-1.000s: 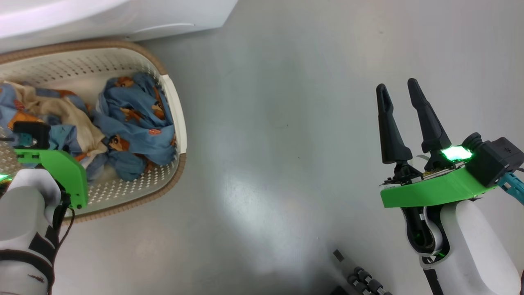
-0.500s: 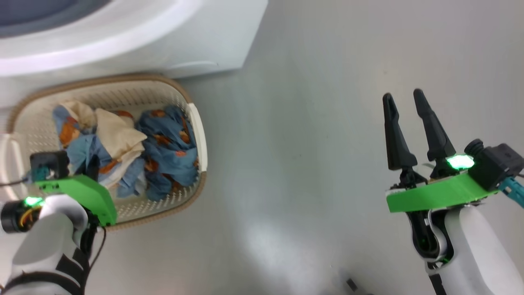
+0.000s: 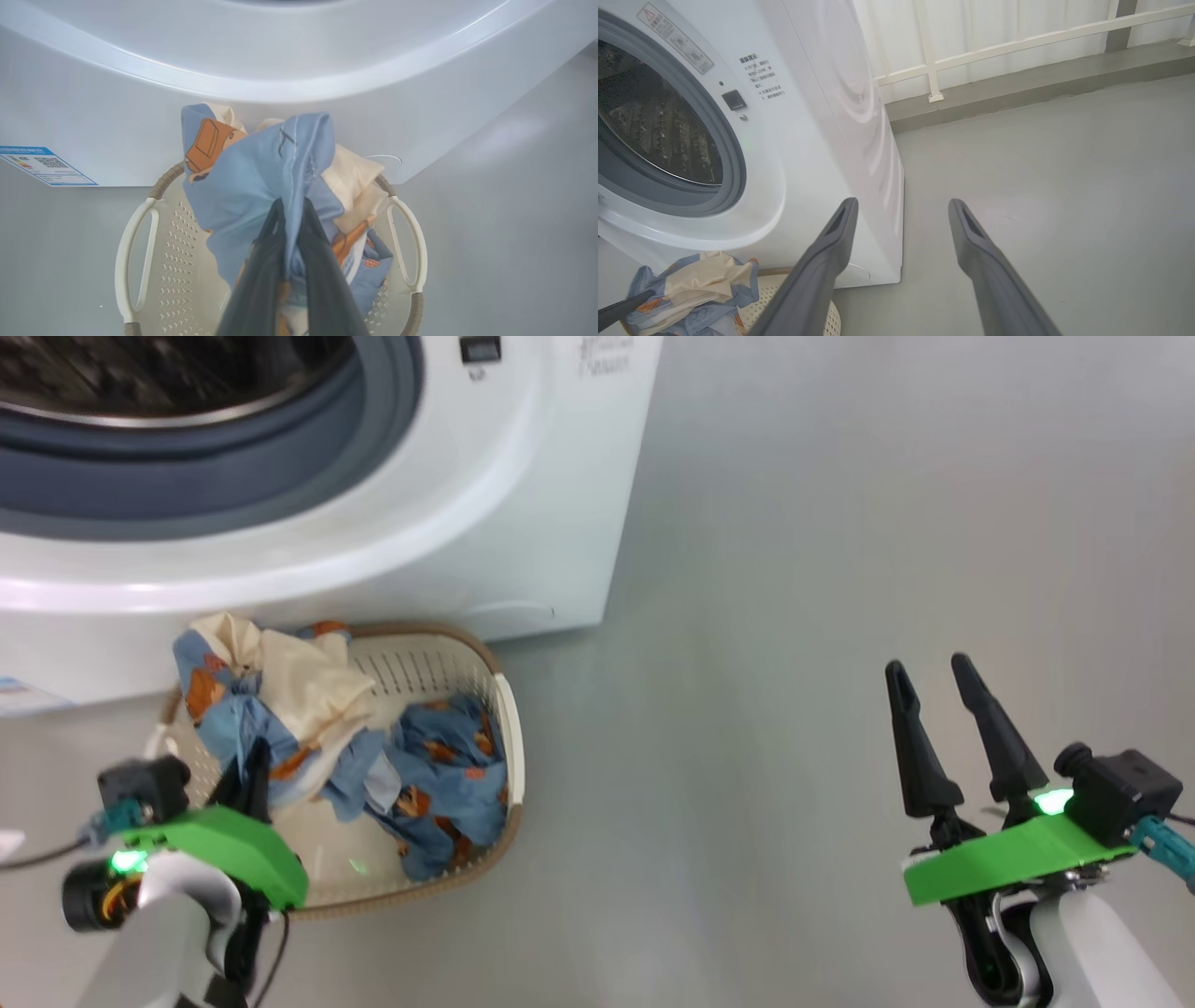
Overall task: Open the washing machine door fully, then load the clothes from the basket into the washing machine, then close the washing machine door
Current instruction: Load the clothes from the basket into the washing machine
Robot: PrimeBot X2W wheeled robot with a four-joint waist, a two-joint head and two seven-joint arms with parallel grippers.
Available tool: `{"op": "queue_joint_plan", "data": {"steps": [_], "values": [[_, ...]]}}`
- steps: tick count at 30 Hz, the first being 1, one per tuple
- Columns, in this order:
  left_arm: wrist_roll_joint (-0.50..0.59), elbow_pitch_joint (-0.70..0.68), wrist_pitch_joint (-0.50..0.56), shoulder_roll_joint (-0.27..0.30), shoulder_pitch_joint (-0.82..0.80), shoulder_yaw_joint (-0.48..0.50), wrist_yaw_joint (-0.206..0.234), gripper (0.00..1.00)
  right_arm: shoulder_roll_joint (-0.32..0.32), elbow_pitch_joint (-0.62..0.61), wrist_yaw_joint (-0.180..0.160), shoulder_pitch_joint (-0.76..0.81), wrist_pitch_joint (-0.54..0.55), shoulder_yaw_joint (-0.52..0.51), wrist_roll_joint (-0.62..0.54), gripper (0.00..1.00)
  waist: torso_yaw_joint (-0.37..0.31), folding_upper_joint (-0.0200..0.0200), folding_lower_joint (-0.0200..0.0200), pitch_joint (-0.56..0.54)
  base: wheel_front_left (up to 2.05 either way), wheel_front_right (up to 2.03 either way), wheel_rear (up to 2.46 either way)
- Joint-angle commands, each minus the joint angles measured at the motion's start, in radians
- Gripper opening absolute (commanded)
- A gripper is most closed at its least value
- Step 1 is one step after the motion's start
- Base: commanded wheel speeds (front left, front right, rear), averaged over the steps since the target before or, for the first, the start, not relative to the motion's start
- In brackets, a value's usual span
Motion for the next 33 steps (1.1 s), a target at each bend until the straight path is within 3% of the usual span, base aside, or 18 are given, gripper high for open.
{"op": "queue_joint_plan", "data": {"steps": [1,15,33], "values": [[-0.006,-0.046,-0.013,0.029,0.049,0.041,-0.004,0.00,-0.014,-0.016,0.006,0.026,-0.008,0.023,0.022,1.00,0.027,0.0000,0.0000,-0.100,0.00,0.00,0.00],[0.087,-0.346,-0.014,-0.024,0.312,0.168,-0.006,0.00,-0.056,0.006,0.006,0.138,-0.008,0.010,0.040,1.00,0.062,0.0000,0.0000,-0.271,0.00,0.00,0.00],[0.182,-0.700,-0.014,-0.090,0.542,0.285,-0.007,0.00,-0.073,0.012,0.006,0.198,-0.008,-0.016,0.048,1.00,0.095,0.0000,0.0000,-0.345,0.00,0.00,0.00]]}}
